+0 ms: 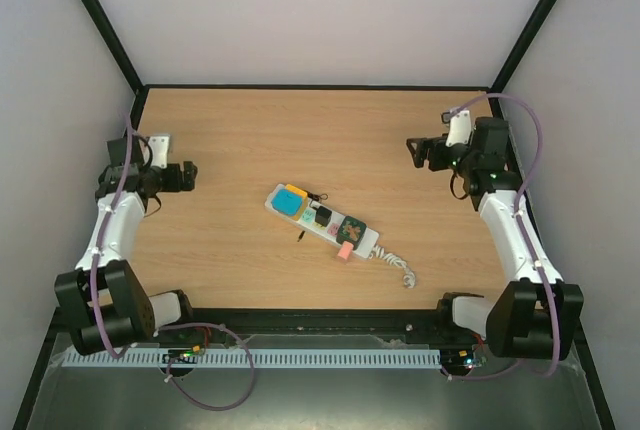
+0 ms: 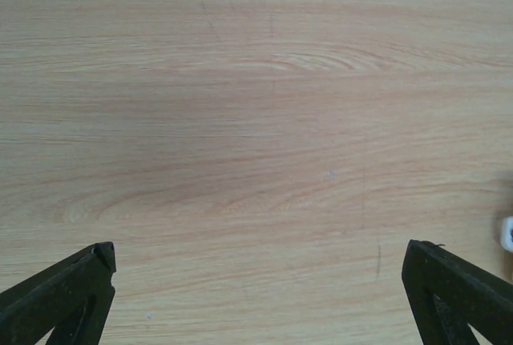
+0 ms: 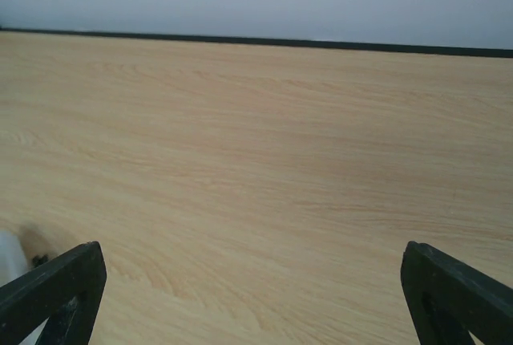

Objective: Pull the plug off the socket

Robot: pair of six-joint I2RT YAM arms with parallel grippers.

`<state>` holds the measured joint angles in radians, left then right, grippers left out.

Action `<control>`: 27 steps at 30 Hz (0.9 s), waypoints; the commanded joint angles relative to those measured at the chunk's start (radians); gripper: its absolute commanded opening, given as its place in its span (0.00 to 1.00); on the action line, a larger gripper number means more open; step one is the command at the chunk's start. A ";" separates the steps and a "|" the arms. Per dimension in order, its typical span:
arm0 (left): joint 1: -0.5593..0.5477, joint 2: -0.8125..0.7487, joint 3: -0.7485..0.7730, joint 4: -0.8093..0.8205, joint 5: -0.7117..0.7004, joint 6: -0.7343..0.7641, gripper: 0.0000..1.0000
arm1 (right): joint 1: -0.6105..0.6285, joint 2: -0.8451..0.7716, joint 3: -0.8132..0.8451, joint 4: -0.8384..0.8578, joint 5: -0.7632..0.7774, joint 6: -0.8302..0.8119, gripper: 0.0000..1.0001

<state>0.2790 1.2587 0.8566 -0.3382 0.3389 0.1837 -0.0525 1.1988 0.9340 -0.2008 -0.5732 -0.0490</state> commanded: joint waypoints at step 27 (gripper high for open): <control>-0.155 -0.155 -0.113 -0.033 0.068 0.153 1.00 | 0.697 0.123 0.061 -0.585 0.235 -0.303 0.98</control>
<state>0.1337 1.1217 0.7559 -0.3531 0.3901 0.3172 0.6056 1.3113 0.9863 -0.6941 -0.3939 -0.3241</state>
